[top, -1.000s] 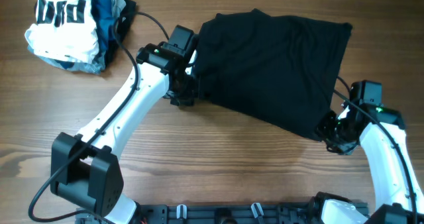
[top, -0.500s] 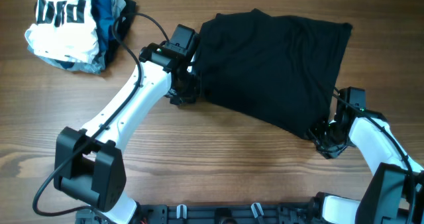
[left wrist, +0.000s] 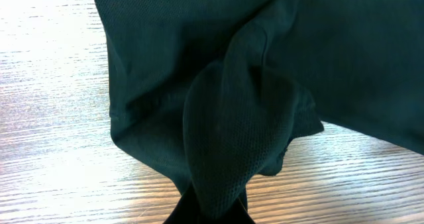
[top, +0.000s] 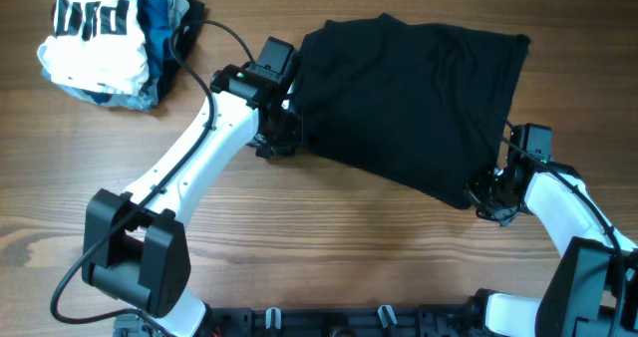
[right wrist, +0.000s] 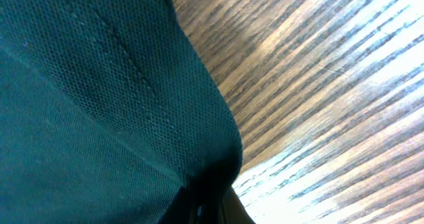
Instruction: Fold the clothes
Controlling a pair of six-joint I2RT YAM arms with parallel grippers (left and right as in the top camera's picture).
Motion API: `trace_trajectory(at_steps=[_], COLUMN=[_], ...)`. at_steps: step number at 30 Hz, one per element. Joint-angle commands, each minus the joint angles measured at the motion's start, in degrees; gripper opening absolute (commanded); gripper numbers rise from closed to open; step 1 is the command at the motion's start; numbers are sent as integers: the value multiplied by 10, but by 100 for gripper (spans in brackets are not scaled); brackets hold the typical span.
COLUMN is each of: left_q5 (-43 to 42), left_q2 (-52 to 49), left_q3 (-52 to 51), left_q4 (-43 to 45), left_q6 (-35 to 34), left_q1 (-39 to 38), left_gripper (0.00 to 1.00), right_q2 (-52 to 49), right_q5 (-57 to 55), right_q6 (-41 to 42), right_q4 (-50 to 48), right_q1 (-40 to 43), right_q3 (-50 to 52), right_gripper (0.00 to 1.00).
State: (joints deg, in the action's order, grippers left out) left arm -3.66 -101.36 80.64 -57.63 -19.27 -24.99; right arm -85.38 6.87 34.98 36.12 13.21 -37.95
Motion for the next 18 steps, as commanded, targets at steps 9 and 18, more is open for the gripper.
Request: trace_trajectory(at_steps=[9,18], left_q5=[5,5], left_q2=[10,27], left_q3=[6,6], left_q4=[-26,-32], left_q6=[-5,-5], left_q1=[1,1], left_gripper=[4,4], right_q2=[41,211], right_q5=[97,92], right_q6=[-45,-59], right_q4=[108,230], right_q1=[9,16], right_q3=[-49,-140], right_gripper=[4,4])
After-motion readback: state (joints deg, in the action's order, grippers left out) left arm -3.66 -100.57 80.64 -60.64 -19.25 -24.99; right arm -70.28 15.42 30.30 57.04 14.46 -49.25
